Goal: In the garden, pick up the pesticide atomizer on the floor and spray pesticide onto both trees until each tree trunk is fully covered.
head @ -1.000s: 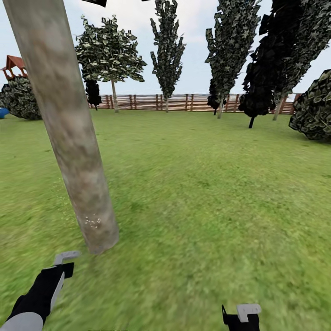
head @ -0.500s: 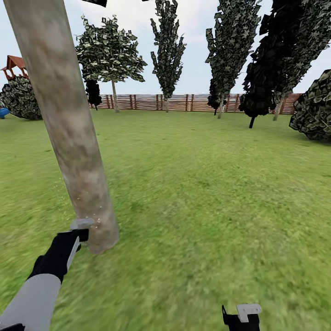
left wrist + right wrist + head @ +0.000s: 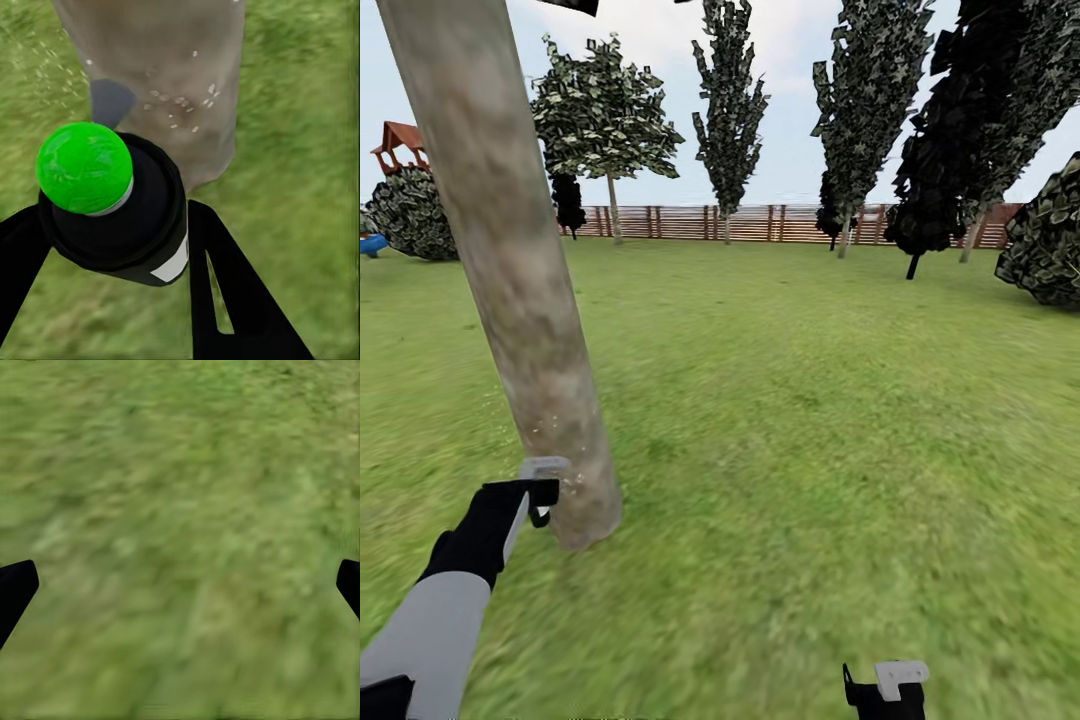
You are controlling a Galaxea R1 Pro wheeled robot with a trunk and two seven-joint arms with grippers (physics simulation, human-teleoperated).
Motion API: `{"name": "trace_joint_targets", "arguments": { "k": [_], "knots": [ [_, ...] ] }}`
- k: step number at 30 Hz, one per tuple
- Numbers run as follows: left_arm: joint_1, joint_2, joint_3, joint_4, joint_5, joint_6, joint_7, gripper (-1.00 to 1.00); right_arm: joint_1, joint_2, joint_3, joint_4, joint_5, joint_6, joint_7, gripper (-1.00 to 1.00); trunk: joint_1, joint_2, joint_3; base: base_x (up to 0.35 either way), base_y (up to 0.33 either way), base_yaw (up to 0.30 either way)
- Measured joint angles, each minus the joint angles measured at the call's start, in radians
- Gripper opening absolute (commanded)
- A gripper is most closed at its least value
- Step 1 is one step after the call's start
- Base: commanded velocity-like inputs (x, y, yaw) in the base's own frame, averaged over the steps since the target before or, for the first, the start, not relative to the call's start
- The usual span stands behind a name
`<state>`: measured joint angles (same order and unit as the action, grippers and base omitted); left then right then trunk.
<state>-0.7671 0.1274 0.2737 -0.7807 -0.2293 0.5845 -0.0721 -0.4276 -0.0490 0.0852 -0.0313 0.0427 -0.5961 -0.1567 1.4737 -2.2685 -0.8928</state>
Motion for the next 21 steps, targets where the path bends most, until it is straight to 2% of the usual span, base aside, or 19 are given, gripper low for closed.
{"name": "trace_joint_targets", "arguments": {
  "k": [3,5,8,9,11,13,14,16,18,19,21],
  "knots": [
    [-0.008,-0.023,-0.004,-0.003,-0.004,0.003,-0.002,-1.0,0.0,0.0,0.0,0.0,0.0,0.0,0.0,1.0,0.0,0.0,0.0,0.0,0.0,0.233],
    [-0.018,-0.013,-0.001,-0.003,-0.01,0.013,-0.001,-1.0,0.0,0.0,0.0,0.0,0.0,0.0,0.0,1.0,0.0,0.0,0.0,0.0,0.0,0.078],
    [-0.013,0.059,-0.003,-0.001,-0.016,0.025,-0.005,-1.0,0.0,0.0,0.0,0.0,0.0,0.0,0.0,1.0,0.0,0.0,0.0,0.0,0.0,0.009],
    [-0.01,0.043,-0.007,0.006,0.003,0.024,-0.004,-1.0,0.0,0.0,0.0,0.0,0.0,0.0,0.0,1.0,0.0,0.0,0.0,0.0,0.0,0.0],
    [-0.012,0.016,-0.008,0.006,-0.002,0.026,-0.002,-1.0,0.0,0.0,0.0,0.0,0.0,0.0,0.0,1.0,0.0,0.0,0.0,0.0,0.0,0.0],
    [-0.017,0.0,-0.008,0.005,-0.005,0.027,-0.002,-1.0,0.0,-0.001,0.0,0.0,0.0,0.0,0.0,1.0,0.0,0.0,0.0,0.0,0.0,0.0],
    [-0.019,0.004,-0.006,0.008,-0.011,0.027,-0.002,-1.0,0.0,-0.001,-0.001,0.0,0.0,0.0,0.0,1.0,0.0,0.0,0.0,0.0,0.0,0.0],
    [-0.019,0.024,-0.001,0.012,-0.015,0.028,-0.004,-1.0,0.0,-0.001,-0.001,0.0,0.0,0.0,0.0,1.0,0.0,0.0,0.0,0.0,0.0,0.0],
    [-0.012,0.085,-0.001,0.014,-0.02,0.028,-0.008,-1.0,0.0,-0.002,0.0,0.0,0.0,0.0,0.0,1.0,0.0,0.0,0.0,0.0,0.0,0.0],
    [-0.008,0.101,-0.002,0.016,-0.014,0.027,-0.009,-1.0,0.0,-0.002,0.0,0.0,0.0,0.0,0.0,1.0,0.0,0.0,0.0,0.0,0.0,0.0],
    [-0.005,0.106,-0.007,0.016,-0.008,0.026,-0.009,-1.0,0.0,-0.001,0.0,0.0,0.0,0.0,0.0,1.0,0.0,0.0,0.0,0.011,0.0,0.0]
  ]
}}
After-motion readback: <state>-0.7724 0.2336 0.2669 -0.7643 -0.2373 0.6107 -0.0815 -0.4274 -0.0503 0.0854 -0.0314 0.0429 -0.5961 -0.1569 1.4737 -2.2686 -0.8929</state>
